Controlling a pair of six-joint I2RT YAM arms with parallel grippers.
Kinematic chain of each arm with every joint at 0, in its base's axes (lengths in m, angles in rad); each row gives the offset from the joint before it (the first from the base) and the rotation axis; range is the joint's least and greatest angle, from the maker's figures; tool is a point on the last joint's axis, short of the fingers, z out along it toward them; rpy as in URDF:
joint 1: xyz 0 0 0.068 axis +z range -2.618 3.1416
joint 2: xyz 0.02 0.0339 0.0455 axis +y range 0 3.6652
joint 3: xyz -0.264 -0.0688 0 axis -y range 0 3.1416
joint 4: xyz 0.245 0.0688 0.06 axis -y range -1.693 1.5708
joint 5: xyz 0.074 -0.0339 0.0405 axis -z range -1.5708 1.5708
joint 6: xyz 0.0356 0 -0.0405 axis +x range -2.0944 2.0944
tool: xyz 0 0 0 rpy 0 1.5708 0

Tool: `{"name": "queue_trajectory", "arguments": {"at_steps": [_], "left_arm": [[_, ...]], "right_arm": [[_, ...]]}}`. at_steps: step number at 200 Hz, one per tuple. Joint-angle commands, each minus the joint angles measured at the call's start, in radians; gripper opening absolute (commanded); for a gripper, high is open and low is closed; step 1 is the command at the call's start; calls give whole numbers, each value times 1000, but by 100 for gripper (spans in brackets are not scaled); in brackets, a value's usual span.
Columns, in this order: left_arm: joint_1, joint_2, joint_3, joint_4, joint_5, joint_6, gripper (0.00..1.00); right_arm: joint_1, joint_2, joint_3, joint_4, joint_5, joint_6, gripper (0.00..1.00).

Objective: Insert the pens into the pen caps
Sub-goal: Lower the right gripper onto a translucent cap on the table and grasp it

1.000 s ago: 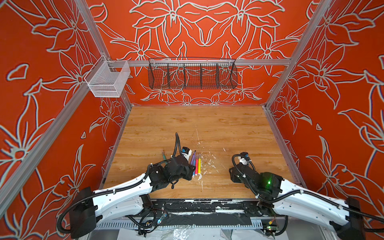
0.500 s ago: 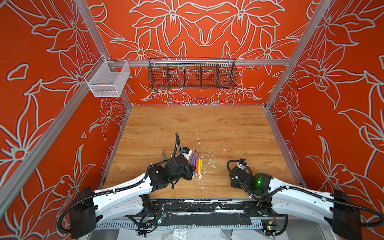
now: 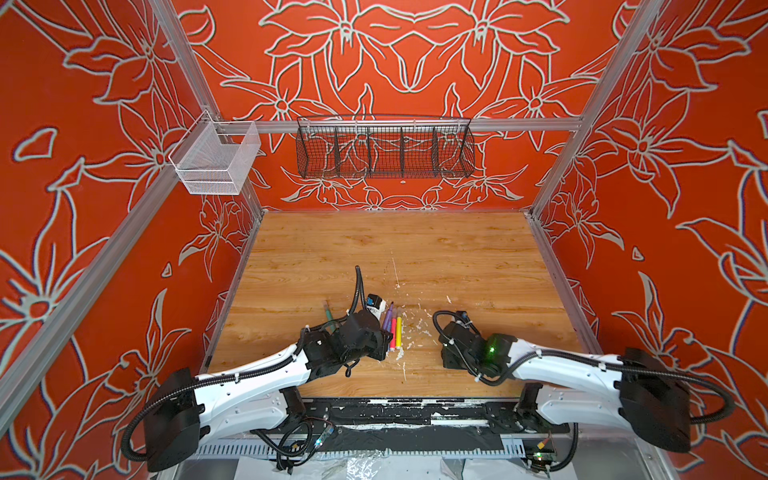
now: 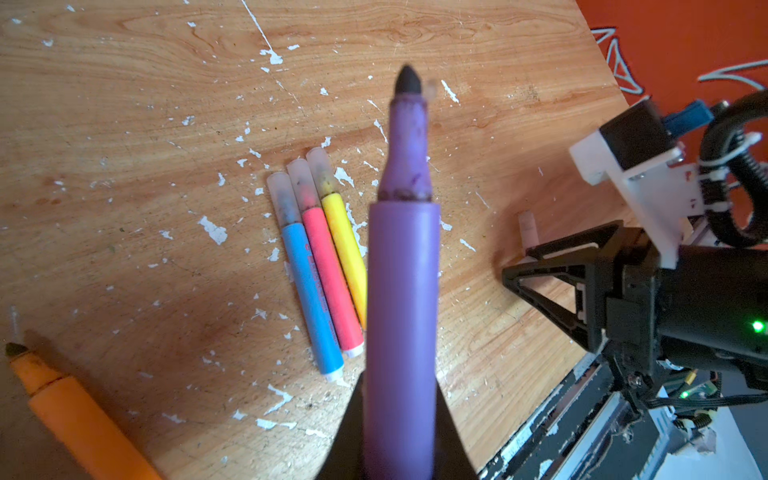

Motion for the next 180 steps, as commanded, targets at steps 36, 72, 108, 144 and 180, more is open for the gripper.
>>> {"name": "queue_trajectory", "arguments": {"at_steps": [36,72,108,144,180], "left_arm": [[0,-27,20,-11,-34,-1,0],[-1,-27,18,-7,-24,-5,0],[0,-27,25,-8,-18,-6,0],[-1,-27,25,-6,-16,-8,0],[0,-27,27,-4,-14,-7,0]], "right_arm": [[24,51,110,-60,58,-72,52],[26,44,73,-85,78,-47,57],[26,54,53,-86,71,-33,57],[27,52,36,-94,64,-23,53],[27,38,15,-92,36,-15,47]]}}
